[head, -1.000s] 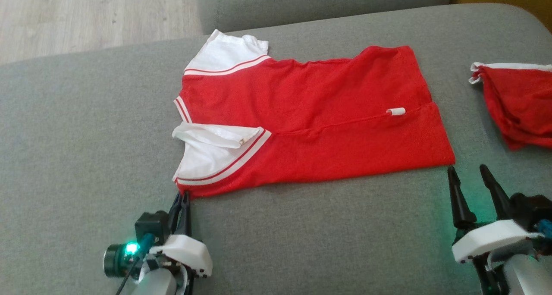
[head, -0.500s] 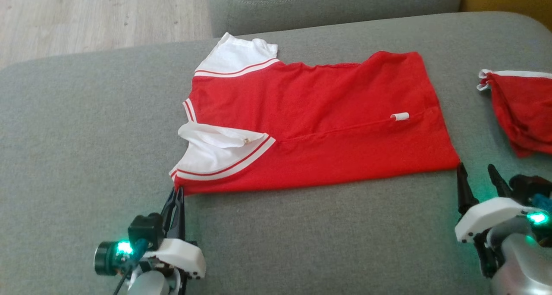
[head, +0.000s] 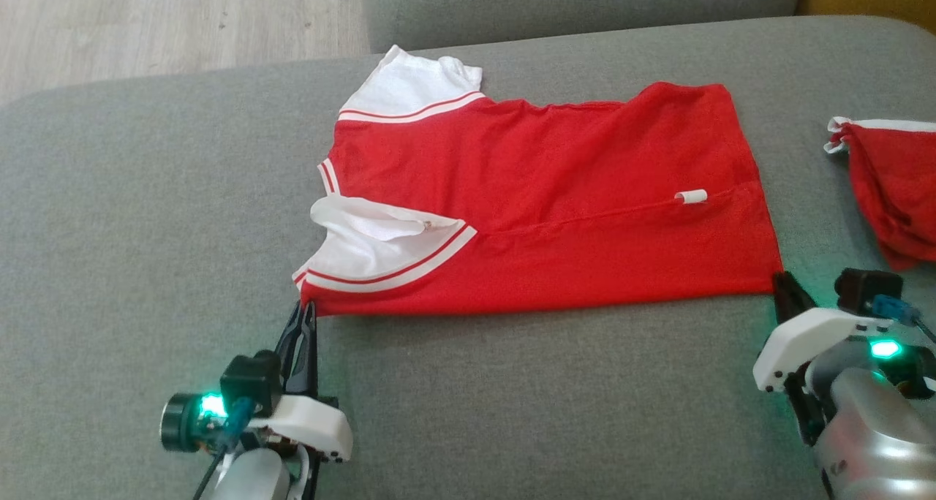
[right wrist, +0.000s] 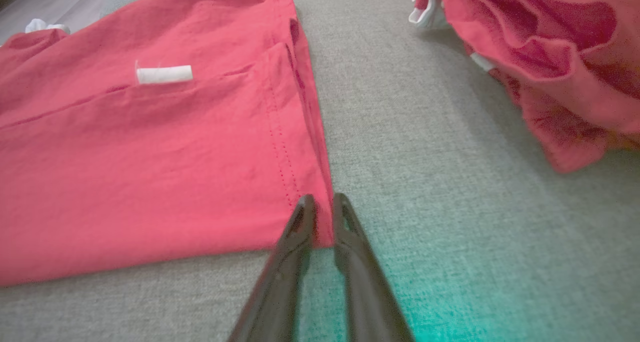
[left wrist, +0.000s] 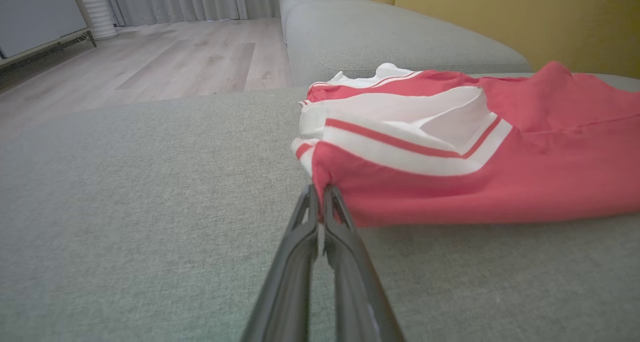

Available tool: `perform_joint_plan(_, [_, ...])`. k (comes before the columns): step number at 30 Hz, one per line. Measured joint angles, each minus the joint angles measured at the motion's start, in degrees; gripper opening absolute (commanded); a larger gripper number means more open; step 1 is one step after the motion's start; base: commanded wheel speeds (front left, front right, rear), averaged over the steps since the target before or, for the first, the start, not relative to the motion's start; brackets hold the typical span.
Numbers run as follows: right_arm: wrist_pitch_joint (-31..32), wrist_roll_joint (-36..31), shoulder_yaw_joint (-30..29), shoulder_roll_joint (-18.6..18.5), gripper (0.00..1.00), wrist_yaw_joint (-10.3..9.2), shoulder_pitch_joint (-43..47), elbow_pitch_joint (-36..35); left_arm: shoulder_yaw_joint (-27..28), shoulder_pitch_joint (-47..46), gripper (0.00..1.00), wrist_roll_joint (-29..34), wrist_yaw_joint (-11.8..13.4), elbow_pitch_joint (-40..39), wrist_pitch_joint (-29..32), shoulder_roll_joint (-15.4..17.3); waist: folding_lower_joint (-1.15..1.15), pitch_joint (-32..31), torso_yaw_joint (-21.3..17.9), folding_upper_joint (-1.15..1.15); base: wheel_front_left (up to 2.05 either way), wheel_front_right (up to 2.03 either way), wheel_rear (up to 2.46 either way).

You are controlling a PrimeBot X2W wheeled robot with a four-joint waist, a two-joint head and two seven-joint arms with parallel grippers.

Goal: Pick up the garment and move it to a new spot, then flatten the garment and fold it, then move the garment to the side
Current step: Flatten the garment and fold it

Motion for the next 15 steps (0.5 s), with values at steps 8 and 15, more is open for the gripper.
perform_joint_plan(8, [1.0,3.2,3.6,-0.7,0.0,0.0,-0.1,1.0,0.0,0.7,0.0,0.0,0.0,-1.4,0.0,0.0,0.0,-1.7,0.3,0.0,0.0,0.0,0.0])
perform_joint_plan(15, [0.8,7.8,9.3,-4.0,0.0,0.0,5.3,-3.7,-0.4,8.1,0.0,0.0,0.0,-5.3,0.0,0.2,0.0,-3.4,0.6,0.0,0.0,0.0,0.0])
